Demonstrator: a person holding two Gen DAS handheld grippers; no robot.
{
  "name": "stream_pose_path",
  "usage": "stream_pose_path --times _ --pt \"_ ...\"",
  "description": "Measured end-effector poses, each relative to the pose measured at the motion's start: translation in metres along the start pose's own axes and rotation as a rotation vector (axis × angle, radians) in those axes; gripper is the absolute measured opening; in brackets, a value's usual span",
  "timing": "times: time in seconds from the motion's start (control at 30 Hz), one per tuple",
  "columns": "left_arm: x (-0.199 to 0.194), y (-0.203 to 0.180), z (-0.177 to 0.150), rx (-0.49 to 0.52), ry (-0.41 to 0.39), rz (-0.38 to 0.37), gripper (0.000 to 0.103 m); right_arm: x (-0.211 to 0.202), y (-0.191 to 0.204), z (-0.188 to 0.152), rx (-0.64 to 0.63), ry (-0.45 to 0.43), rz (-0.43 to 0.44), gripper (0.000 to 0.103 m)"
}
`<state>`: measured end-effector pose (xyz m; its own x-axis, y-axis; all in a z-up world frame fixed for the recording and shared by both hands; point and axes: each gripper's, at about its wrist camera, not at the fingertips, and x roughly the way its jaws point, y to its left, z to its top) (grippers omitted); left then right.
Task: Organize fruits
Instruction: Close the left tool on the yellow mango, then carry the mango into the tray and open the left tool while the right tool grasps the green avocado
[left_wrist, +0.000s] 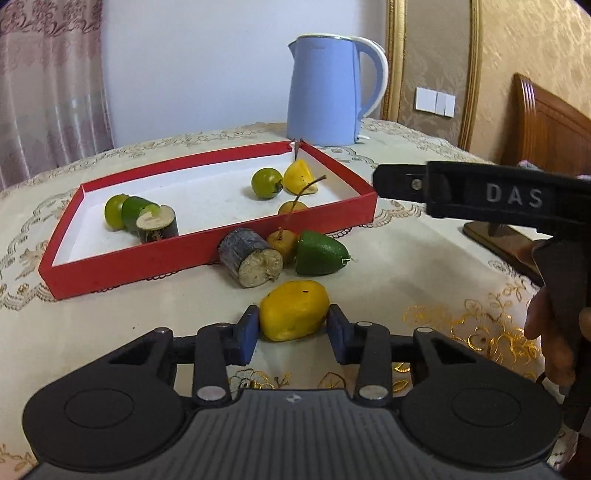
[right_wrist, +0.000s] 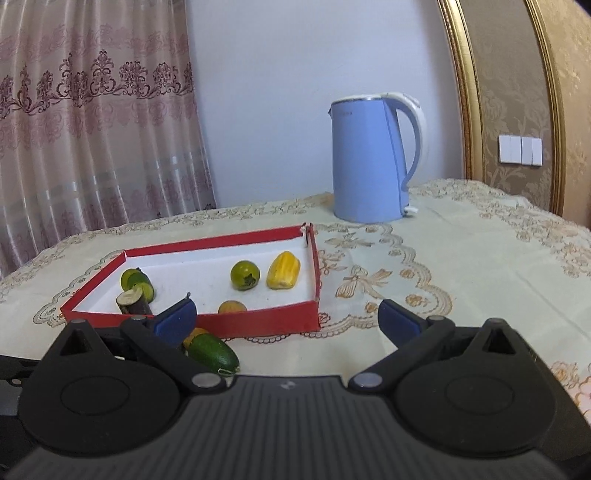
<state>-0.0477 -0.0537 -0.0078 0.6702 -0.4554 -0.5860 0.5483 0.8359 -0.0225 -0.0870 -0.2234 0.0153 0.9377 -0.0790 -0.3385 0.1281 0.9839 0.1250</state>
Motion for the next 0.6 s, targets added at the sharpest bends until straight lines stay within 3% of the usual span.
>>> stream_pose_path --times 0.17,0.27,0.4,0.6 --pt "-0.012 0.008 0.000 -0.043 -0.052 -0.002 0.038 -0.004 0.007 -0.001 -0.171 -0.051 -0.001 0.103" --pt "-0.023 0.014 0.002 -0.042 -0.087 0.029 0.038 -0.001 0.015 -0.001 -0.275 -0.015 0.059 0.102" --pt "-0.032 0.024 0.005 -0.038 -0.116 0.076 0.038 0.012 0.026 -0.001 -0.329 0.083 0.155 0.083" --pt "-0.040 0.038 0.008 -0.052 -0.141 0.122 0.038 0.031 0.039 -0.007 -0.385 0.166 0.223 0.055"
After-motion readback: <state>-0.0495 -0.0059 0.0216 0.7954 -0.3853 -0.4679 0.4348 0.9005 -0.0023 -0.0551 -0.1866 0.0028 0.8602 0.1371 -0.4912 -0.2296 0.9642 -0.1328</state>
